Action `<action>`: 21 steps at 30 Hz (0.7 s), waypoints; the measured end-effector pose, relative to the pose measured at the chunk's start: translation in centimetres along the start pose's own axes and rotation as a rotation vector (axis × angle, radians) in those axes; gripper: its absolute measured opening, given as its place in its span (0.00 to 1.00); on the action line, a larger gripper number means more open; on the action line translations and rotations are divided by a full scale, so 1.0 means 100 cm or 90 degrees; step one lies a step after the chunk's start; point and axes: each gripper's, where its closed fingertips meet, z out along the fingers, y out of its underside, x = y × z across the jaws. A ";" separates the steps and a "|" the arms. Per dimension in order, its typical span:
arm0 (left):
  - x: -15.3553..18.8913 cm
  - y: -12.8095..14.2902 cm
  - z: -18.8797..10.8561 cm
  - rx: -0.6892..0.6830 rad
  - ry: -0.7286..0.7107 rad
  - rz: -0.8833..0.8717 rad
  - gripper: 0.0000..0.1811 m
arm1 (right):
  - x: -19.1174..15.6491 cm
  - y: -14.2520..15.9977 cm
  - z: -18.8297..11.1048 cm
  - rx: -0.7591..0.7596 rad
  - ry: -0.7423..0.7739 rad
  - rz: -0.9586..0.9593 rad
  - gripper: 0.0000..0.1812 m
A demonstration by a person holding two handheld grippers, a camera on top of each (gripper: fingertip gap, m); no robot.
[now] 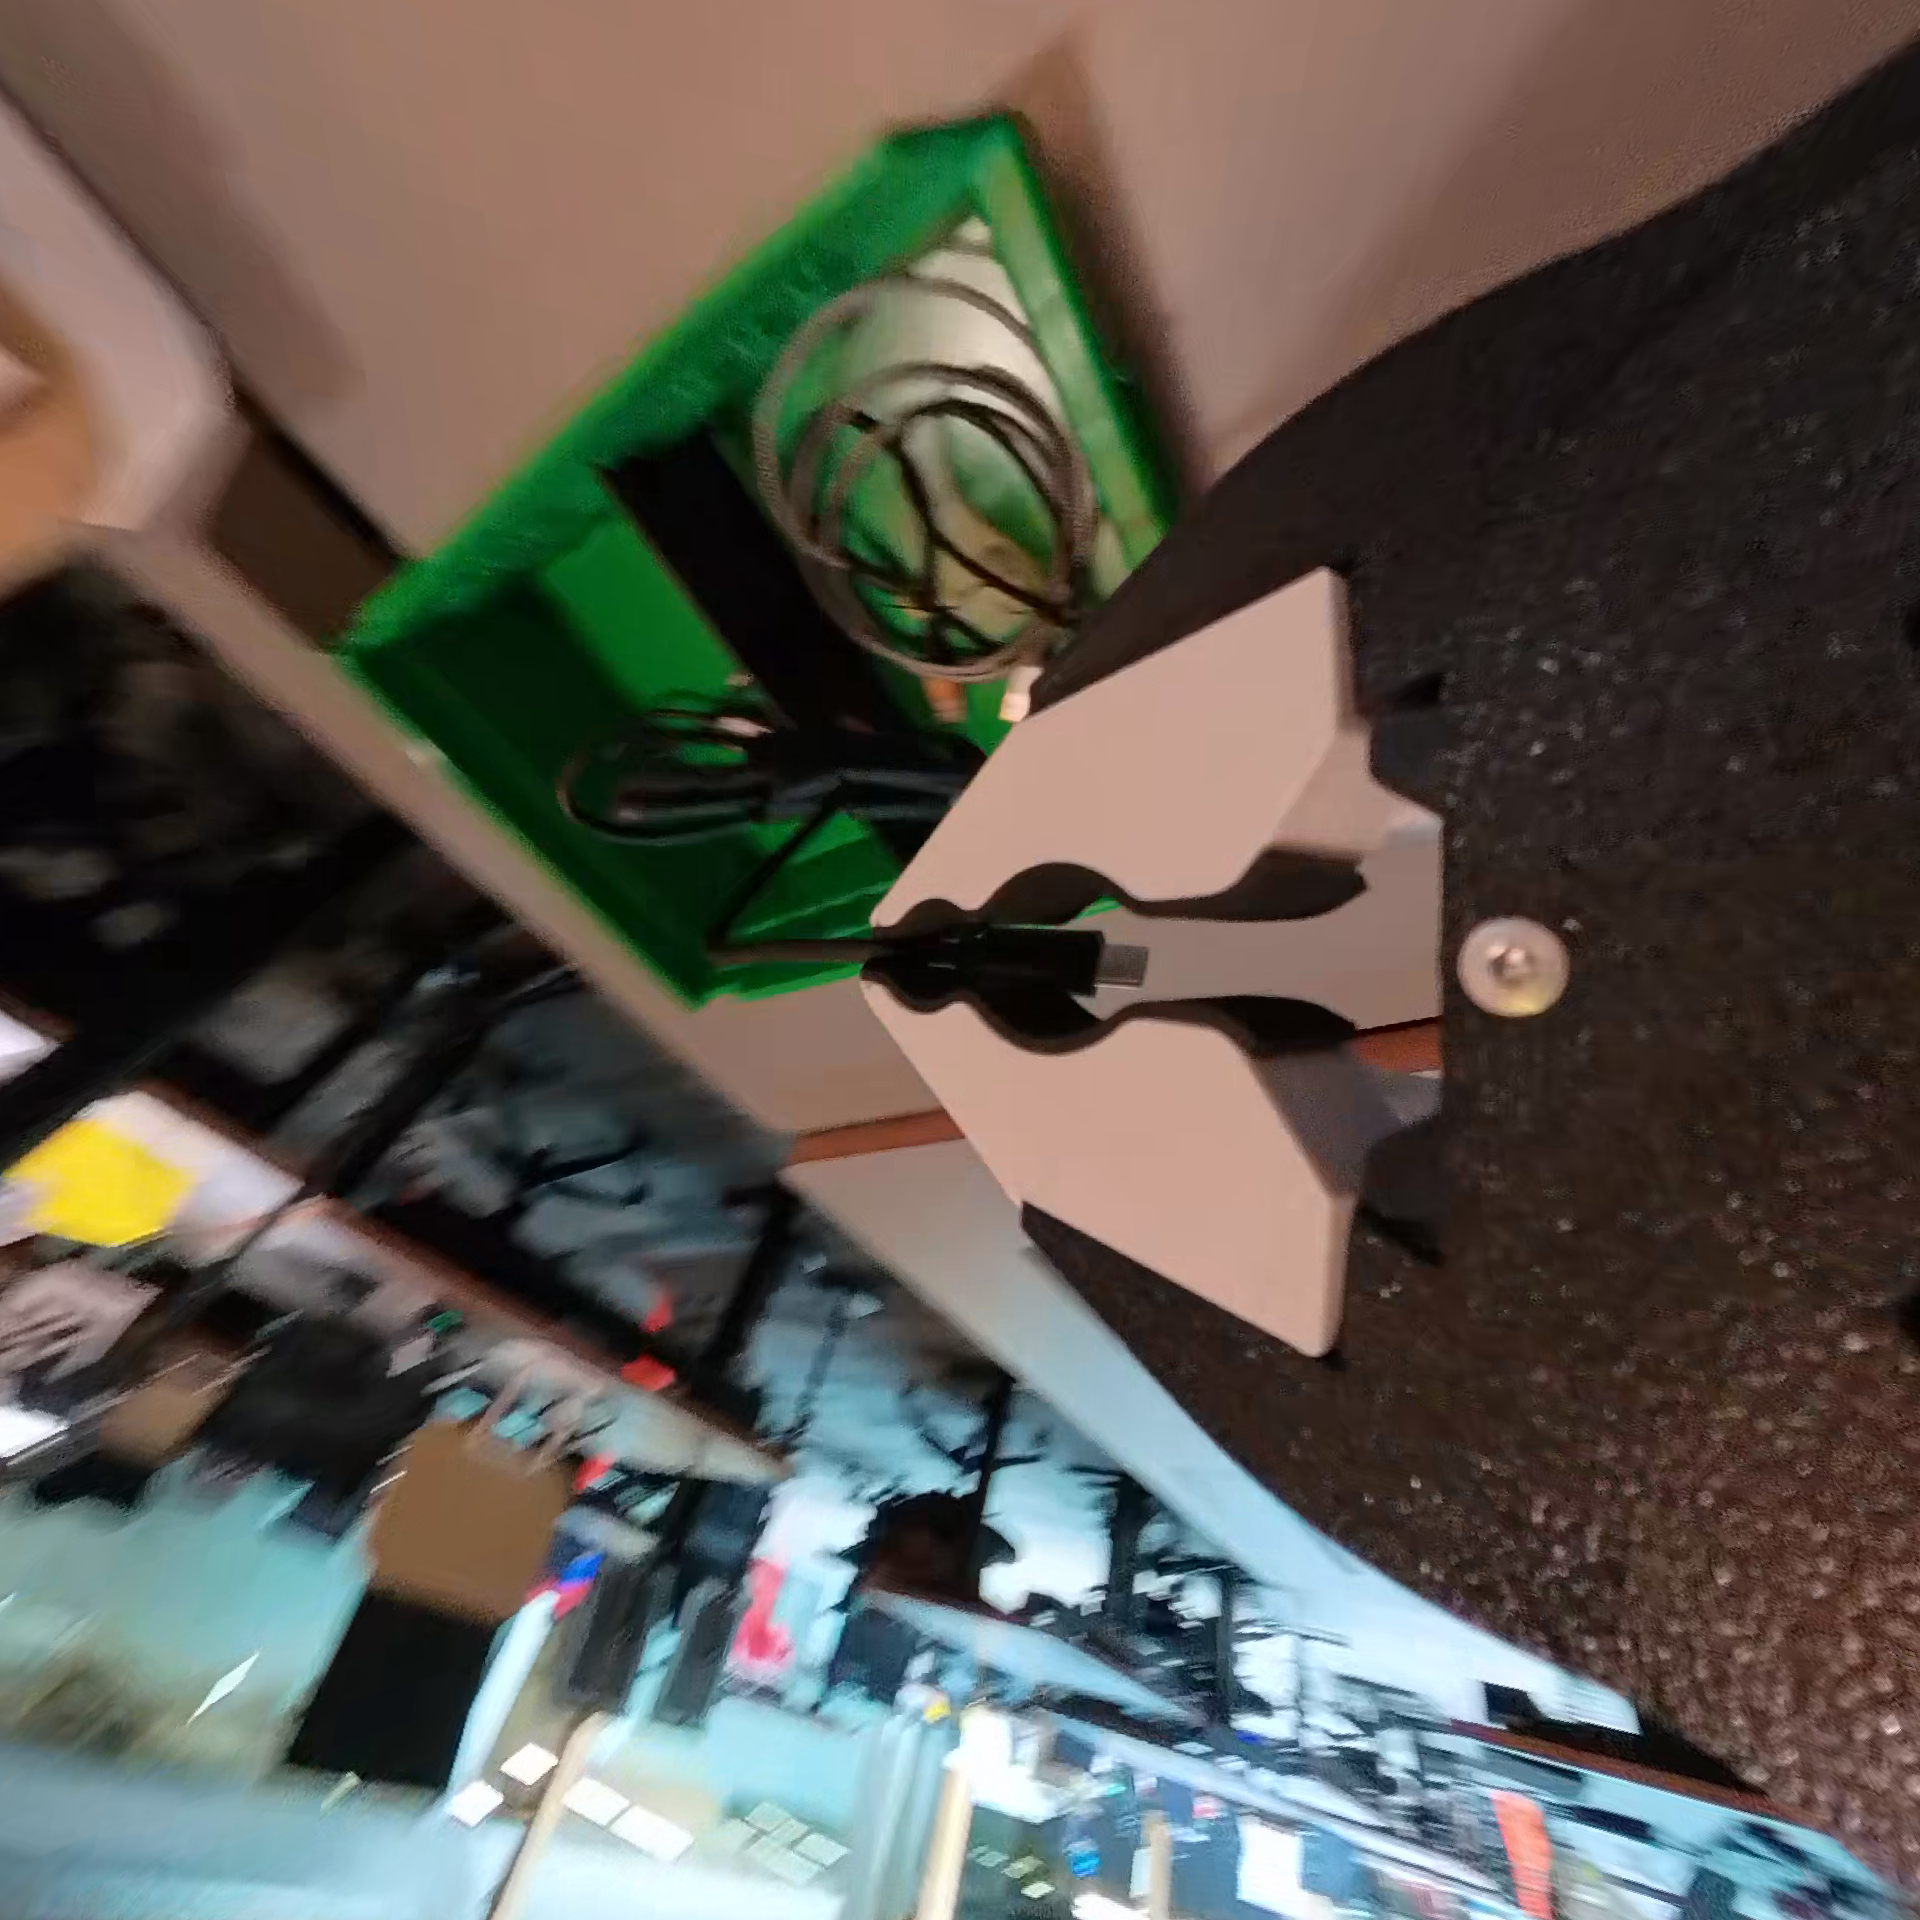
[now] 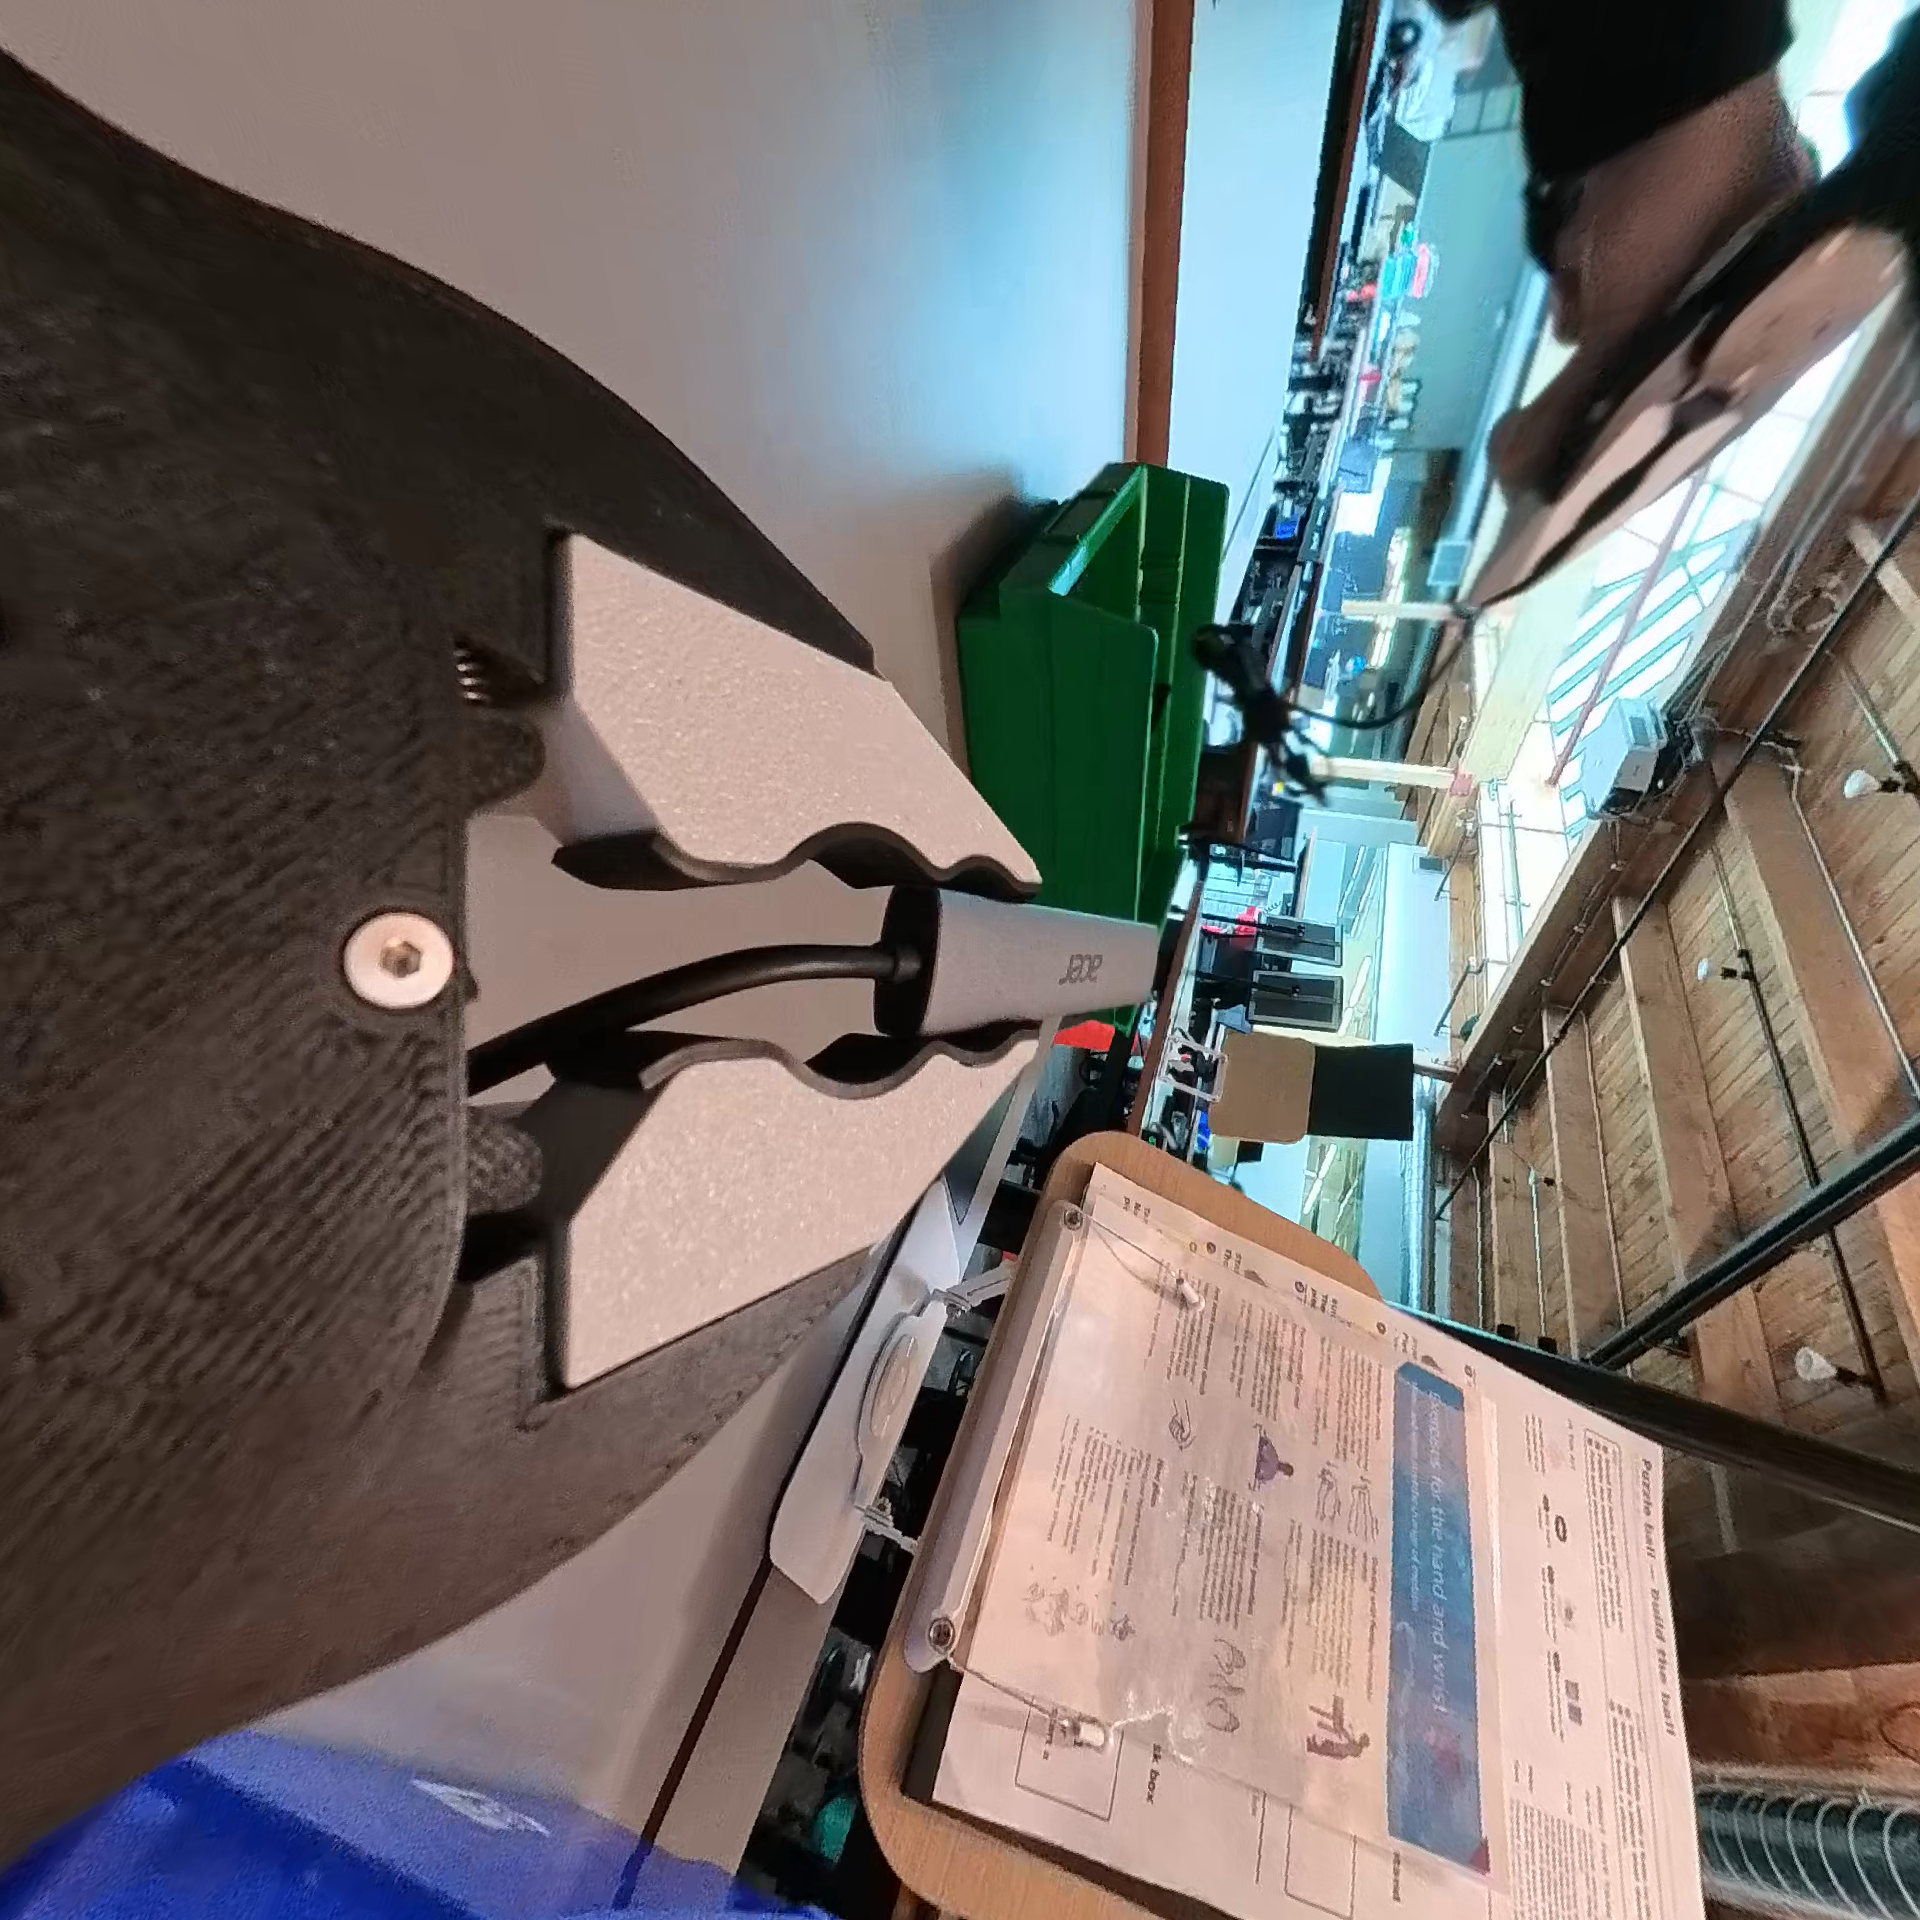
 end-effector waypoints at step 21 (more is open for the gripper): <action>0.331 -0.083 -0.022 0.212 0.614 0.286 0.08 | 0.042 -0.008 -0.016 0.061 0.091 0.122 0.12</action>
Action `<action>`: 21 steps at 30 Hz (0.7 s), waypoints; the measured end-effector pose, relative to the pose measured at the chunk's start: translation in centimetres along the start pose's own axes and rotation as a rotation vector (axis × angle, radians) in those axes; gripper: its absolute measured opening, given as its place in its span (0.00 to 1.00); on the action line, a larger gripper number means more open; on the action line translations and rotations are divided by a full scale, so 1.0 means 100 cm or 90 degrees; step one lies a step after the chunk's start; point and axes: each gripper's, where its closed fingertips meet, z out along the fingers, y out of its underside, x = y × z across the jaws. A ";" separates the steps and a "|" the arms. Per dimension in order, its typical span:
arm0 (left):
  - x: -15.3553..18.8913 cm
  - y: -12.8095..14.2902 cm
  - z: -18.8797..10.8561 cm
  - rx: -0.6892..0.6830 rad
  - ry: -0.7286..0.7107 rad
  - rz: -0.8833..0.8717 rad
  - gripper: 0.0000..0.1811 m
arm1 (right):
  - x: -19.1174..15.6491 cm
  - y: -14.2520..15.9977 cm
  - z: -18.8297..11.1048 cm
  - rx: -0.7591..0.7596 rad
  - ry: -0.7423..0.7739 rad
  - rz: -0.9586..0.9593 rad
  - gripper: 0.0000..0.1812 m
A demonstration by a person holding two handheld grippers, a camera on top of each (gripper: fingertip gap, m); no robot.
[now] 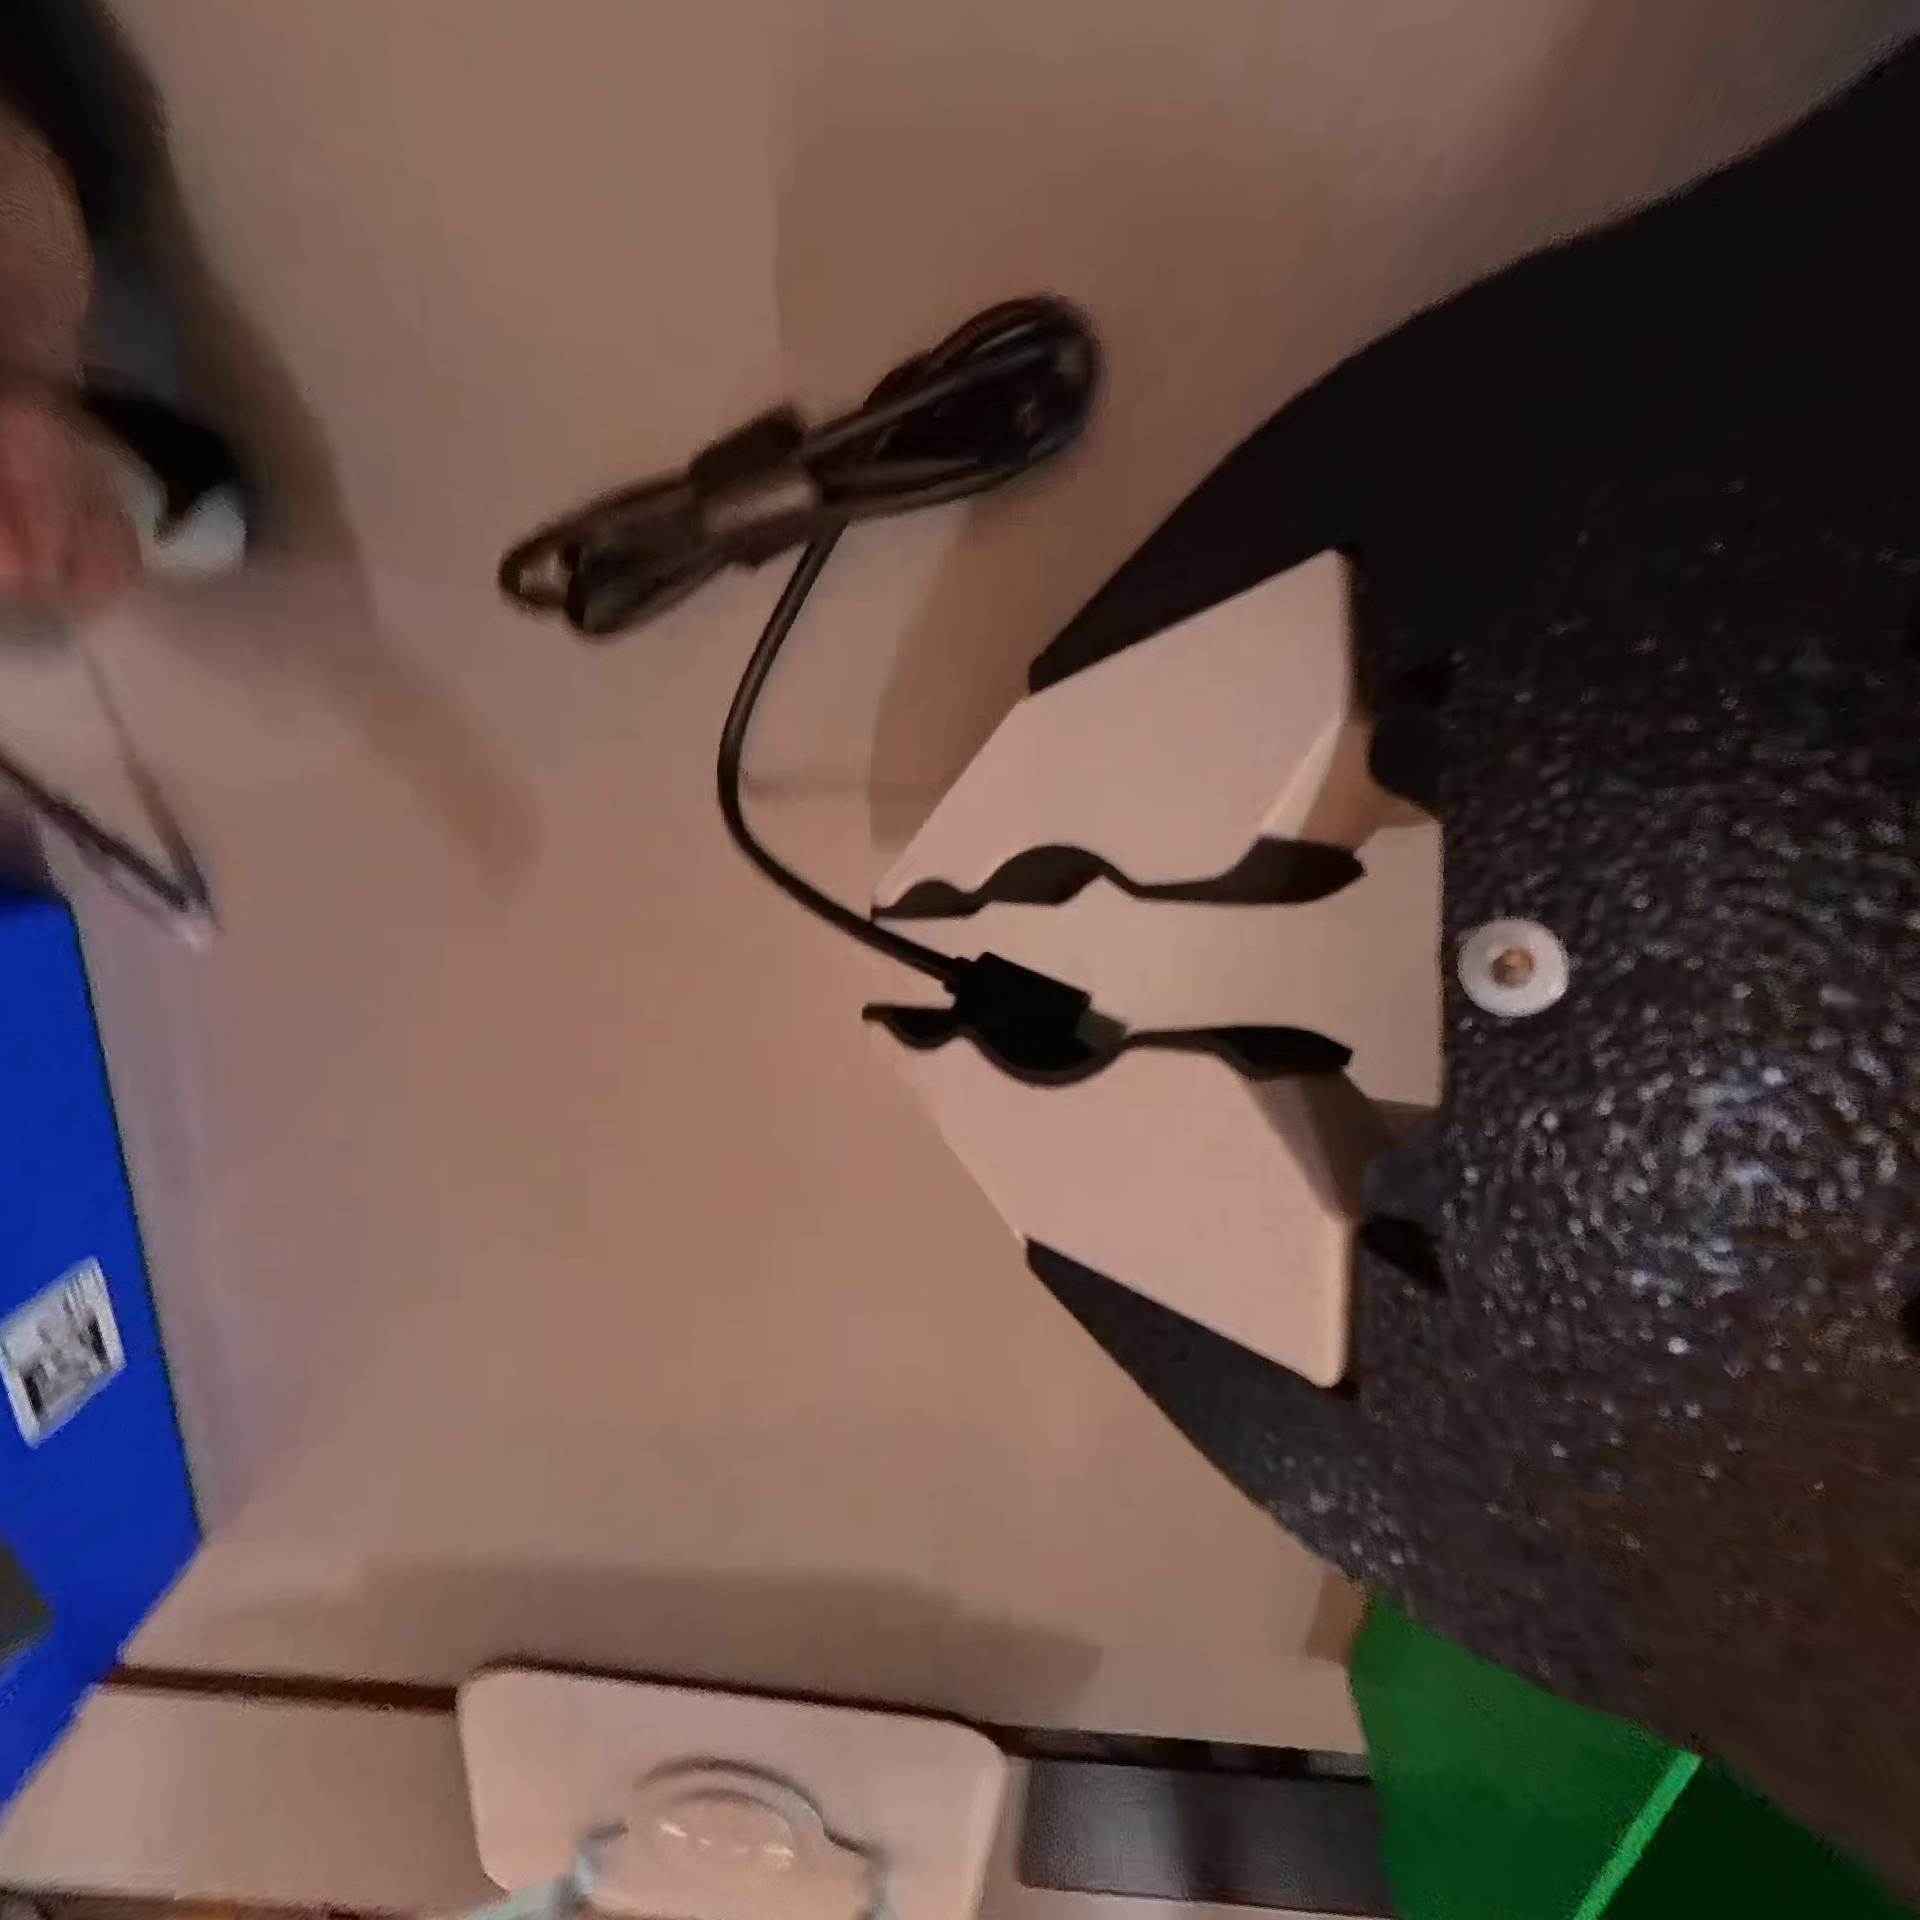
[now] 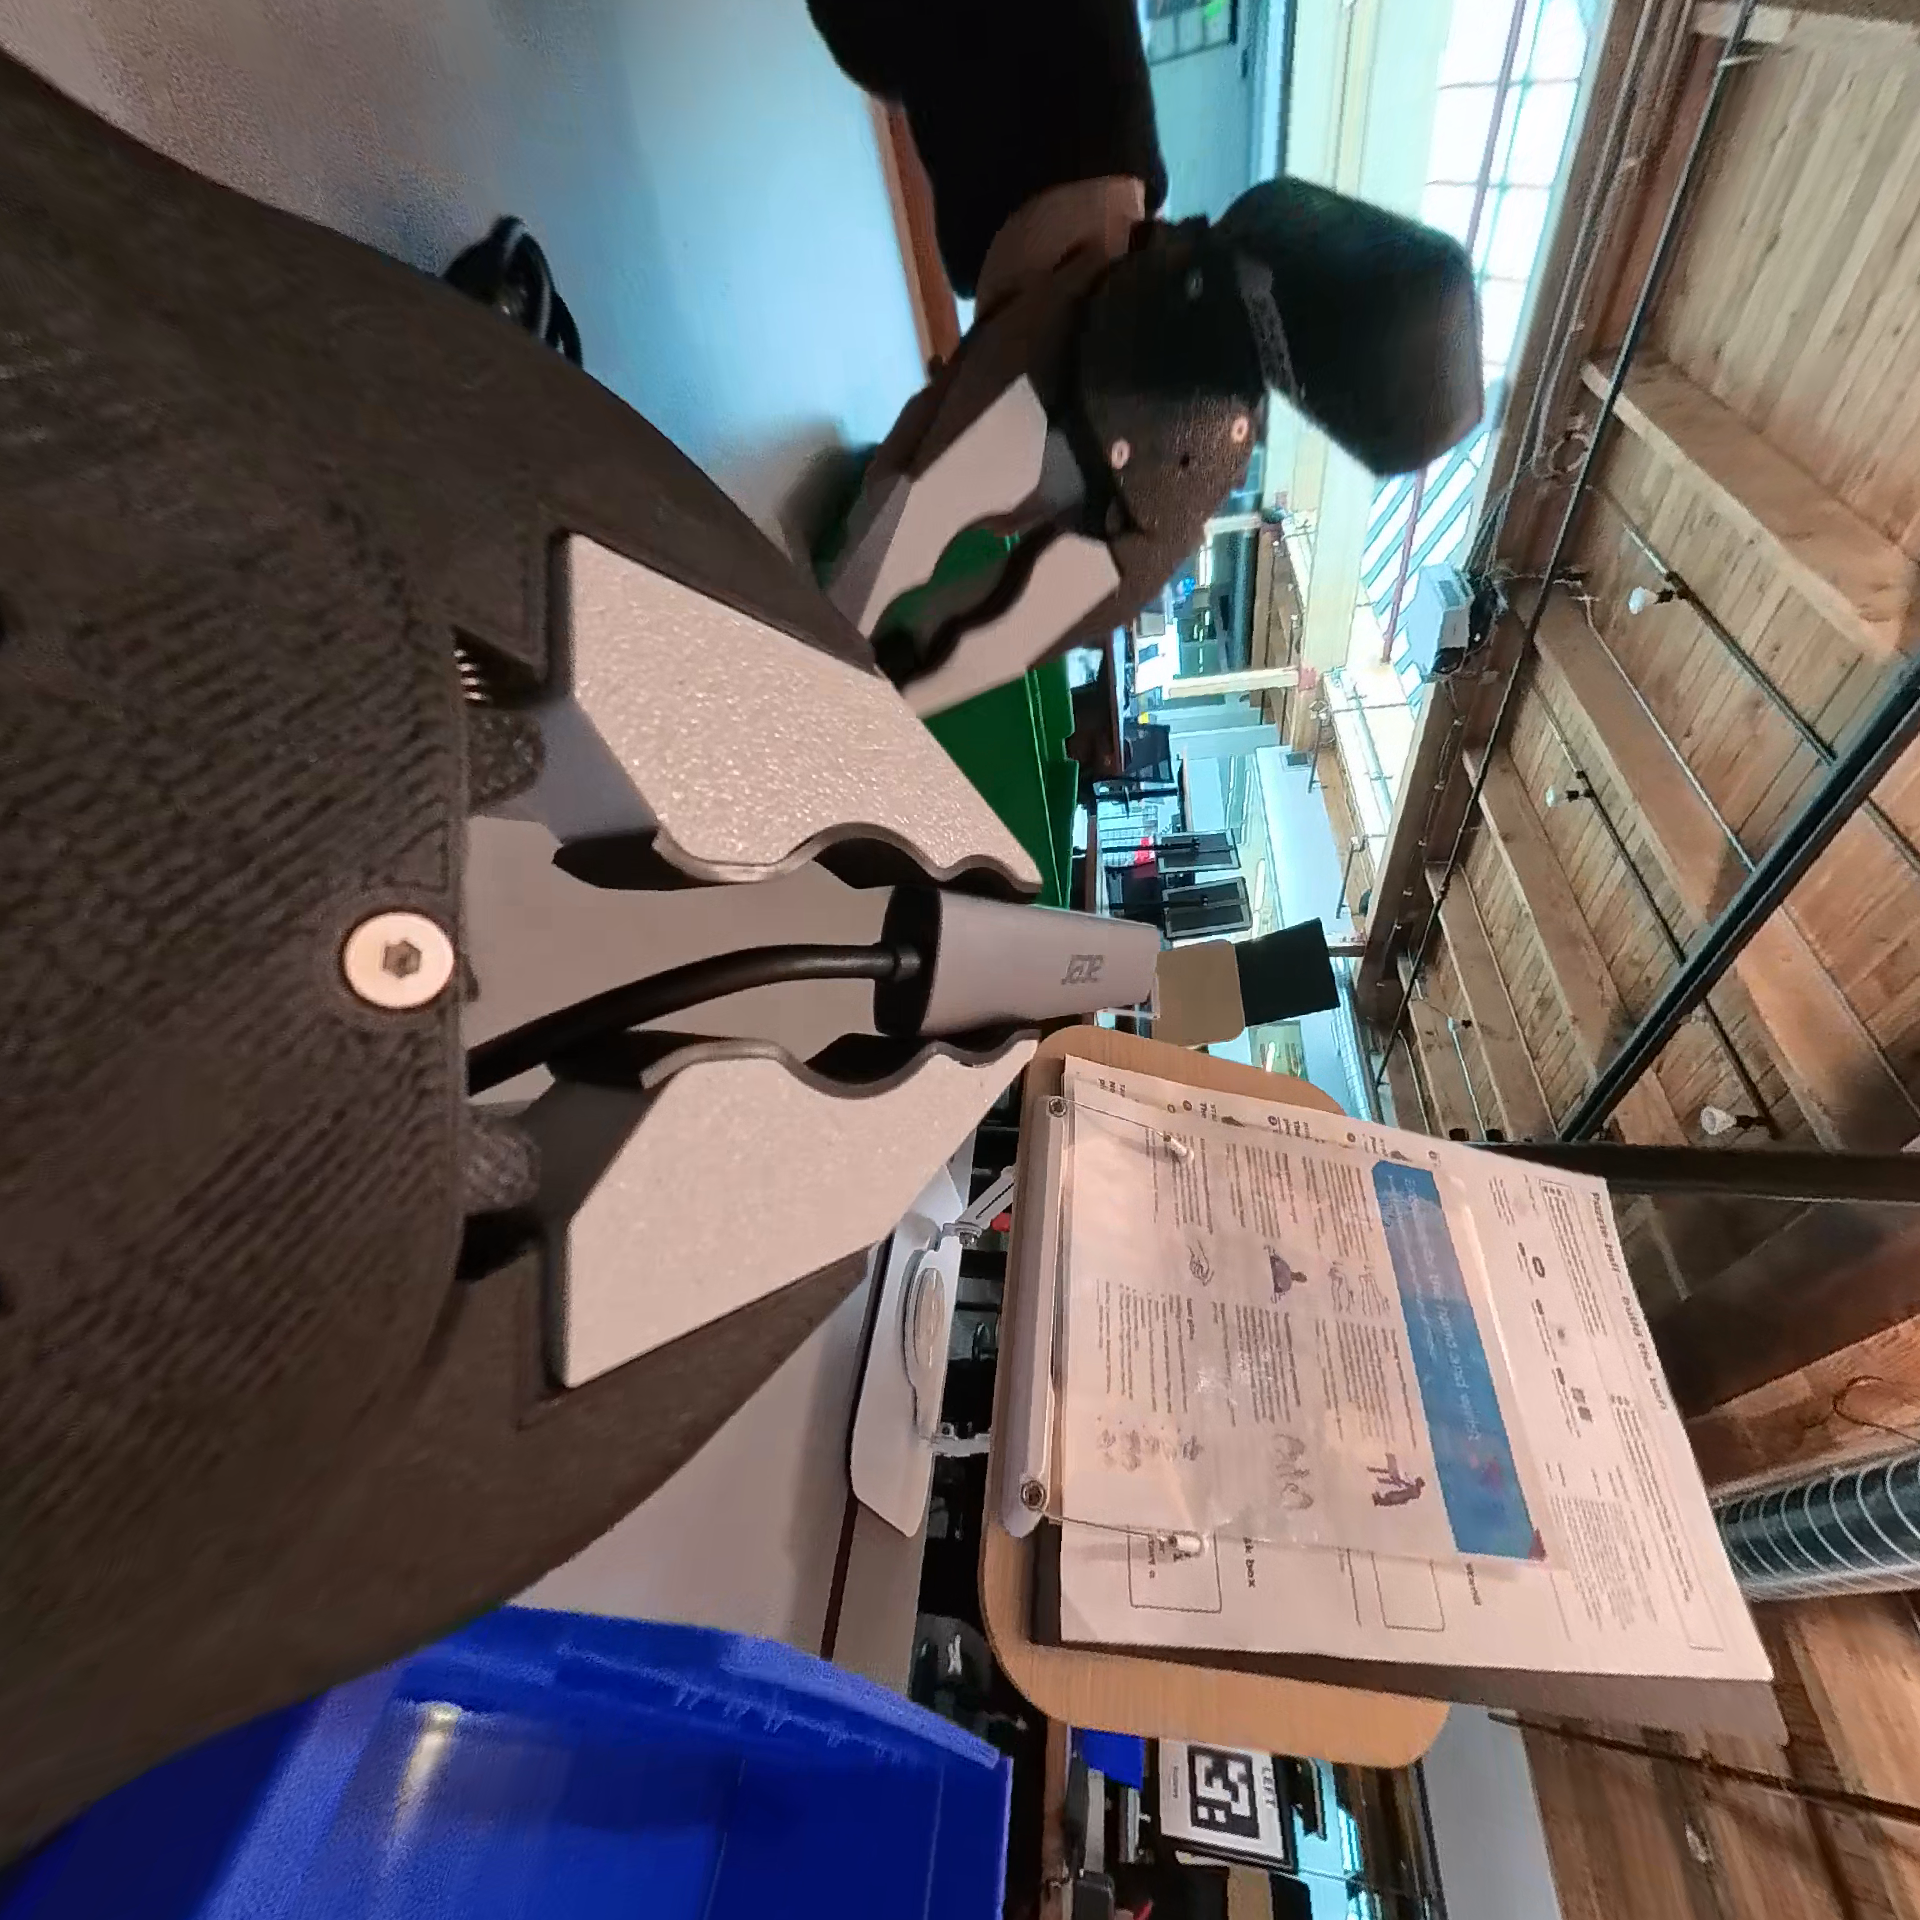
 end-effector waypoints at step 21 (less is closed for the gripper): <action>0.076 -0.013 0.050 -0.049 -0.038 -0.236 0.24 | -0.001 0.001 0.001 -0.005 -0.001 -0.011 0.12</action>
